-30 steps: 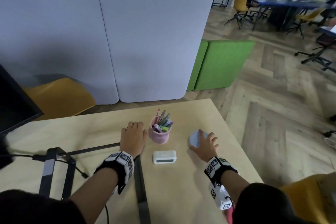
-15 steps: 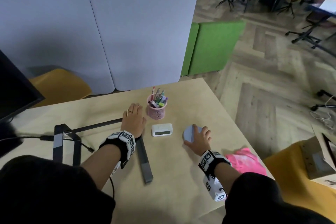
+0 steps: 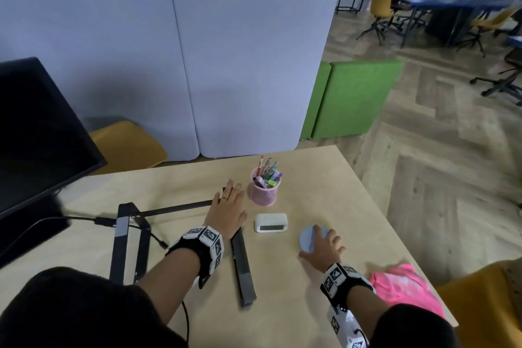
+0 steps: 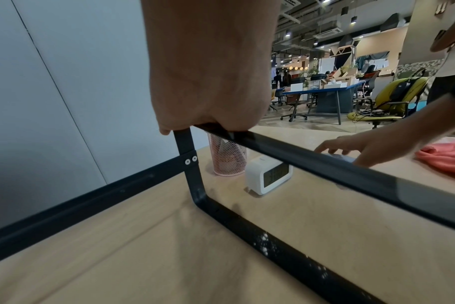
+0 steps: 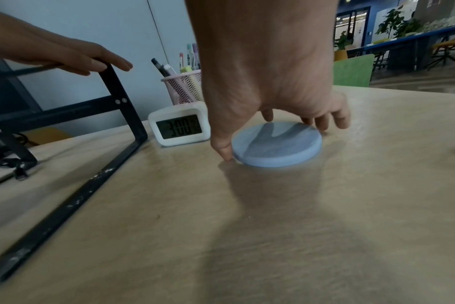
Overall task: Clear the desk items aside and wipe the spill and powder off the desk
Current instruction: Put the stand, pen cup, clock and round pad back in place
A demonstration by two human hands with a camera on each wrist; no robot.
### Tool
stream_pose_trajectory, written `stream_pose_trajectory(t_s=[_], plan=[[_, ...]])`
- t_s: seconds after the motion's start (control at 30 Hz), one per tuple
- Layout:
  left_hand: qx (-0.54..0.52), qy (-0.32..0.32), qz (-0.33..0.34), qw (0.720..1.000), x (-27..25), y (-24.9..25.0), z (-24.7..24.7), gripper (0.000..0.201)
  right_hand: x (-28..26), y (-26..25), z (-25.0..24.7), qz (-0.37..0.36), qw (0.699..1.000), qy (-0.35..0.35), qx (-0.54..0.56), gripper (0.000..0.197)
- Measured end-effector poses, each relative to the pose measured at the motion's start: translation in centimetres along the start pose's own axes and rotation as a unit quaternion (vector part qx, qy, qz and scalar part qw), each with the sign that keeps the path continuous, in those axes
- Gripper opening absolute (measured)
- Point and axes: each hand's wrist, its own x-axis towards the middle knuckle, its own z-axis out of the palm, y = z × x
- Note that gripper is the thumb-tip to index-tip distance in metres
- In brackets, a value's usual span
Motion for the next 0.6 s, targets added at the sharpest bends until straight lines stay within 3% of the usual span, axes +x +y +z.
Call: stream_pose_trajectory(t_s=[0.13, 0.23, 0.4, 0.6], plan=[[-0.003, 0.002, 0.051, 0.999, -2.5, -0.8, -0.4, 0.080, -1.0, -1.7, -1.7, -0.020, 0.997, 0.069, 0.028, 0.062], [-0.004, 0.027, 0.044, 0.999, -5.6, -1.7, -1.3, 0.058, -2.1, -4.7, -4.0, -0.093, 0.983, 0.152, 0.046, 0.042], [-0.041, 0.058, -0.062, 0.996, -12.5, -5.6, -3.2, 0.051, -5.6, -12.4, -6.9, -0.242, 0.940, 0.230, 0.074, 0.035], [-0.023, 0.096, -0.202, 0.974, -21.9, -11.9, -2.7, 0.056, -10.8, -20.9, -6.7, -0.377, 0.903, 0.198, 0.052, 0.044]])
